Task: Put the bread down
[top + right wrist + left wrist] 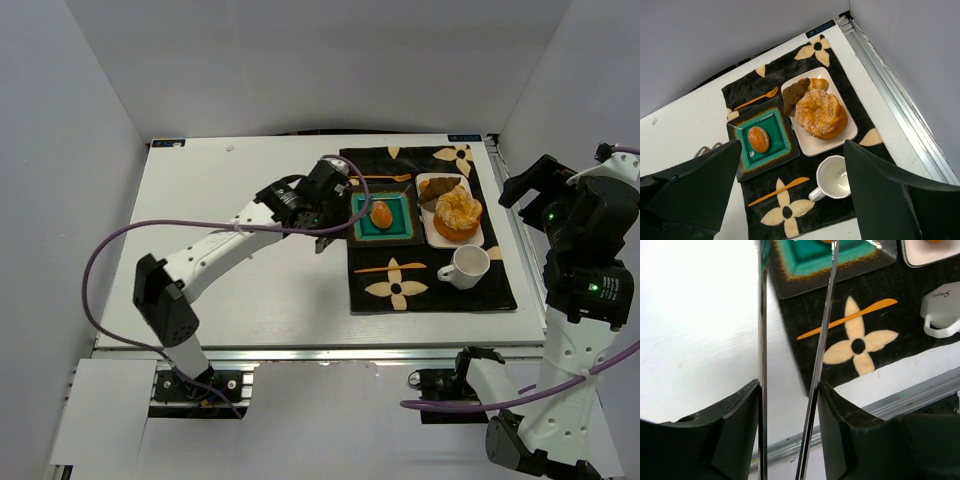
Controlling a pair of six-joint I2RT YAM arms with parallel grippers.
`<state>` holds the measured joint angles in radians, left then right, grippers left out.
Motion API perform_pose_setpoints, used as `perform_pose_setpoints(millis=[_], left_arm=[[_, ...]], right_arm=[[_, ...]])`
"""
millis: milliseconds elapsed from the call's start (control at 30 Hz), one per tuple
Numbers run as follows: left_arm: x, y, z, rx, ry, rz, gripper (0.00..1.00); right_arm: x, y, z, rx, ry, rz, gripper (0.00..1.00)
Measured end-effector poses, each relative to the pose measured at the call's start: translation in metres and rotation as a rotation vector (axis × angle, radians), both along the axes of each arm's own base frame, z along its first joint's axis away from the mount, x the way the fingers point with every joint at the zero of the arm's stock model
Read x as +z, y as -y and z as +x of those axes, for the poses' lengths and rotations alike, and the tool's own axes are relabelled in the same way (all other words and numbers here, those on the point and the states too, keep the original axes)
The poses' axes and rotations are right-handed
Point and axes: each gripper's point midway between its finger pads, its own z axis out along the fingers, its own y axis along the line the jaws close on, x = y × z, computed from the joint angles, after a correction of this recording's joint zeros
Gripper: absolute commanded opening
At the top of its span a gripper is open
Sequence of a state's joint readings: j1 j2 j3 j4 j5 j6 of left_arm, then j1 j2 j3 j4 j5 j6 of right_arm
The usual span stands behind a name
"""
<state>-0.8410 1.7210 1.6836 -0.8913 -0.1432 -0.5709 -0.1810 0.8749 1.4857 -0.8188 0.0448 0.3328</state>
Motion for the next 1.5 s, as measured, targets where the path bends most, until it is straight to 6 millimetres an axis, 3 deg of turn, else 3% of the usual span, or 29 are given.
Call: perform_pose_setpoints(millis=[100,167,367,500,733,967,1233,1400,1500], left_arm=[[0.009,-0.025,-0.01,0.056,0.028,0.019,0.56],[0.003,-0.049,-0.018,0.115,0.029,0.062,0.55],[-0.049,-0.113,-0.037,0.279,0.003,0.257,0.53],[-0.074,-0.132,-0.042,0.325,-0.004,0.334,0.52],[-0.085,-0.123,-0.035,0.361,0.019,0.275,0.53],[-0.13,-0.112,-0.052,0.345,-0.06,0.245,0.53],[-0.171,-0.089,-0.069,0.294,-0.159,0.232,0.71],[-0.175,-0.083,-0.071,0.279,-0.176,0.225,0.89],[-0.172,-0.082,-0.07,0.276,-0.176,0.223,0.92]], right_arm=[[-0.003,0.0,0.002,0.003,-0.004,0.003,0.89],[-0.004,-0.001,0.003,0.004,-0.003,0.006,0.89],[-0.012,-0.005,0.006,0.023,-0.019,0.032,0.89],[-0.015,-0.01,0.008,0.044,-0.028,0.051,0.89],[-0.025,-0.015,0.009,0.067,-0.052,0.066,0.89],[-0.034,-0.017,0.008,0.071,-0.074,0.077,0.88],[-0.032,-0.018,0.003,0.074,-0.059,0.073,0.89],[-0.037,-0.018,0.003,0.075,-0.072,0.076,0.89],[-0.038,-0.019,0.004,0.077,-0.077,0.077,0.89]])
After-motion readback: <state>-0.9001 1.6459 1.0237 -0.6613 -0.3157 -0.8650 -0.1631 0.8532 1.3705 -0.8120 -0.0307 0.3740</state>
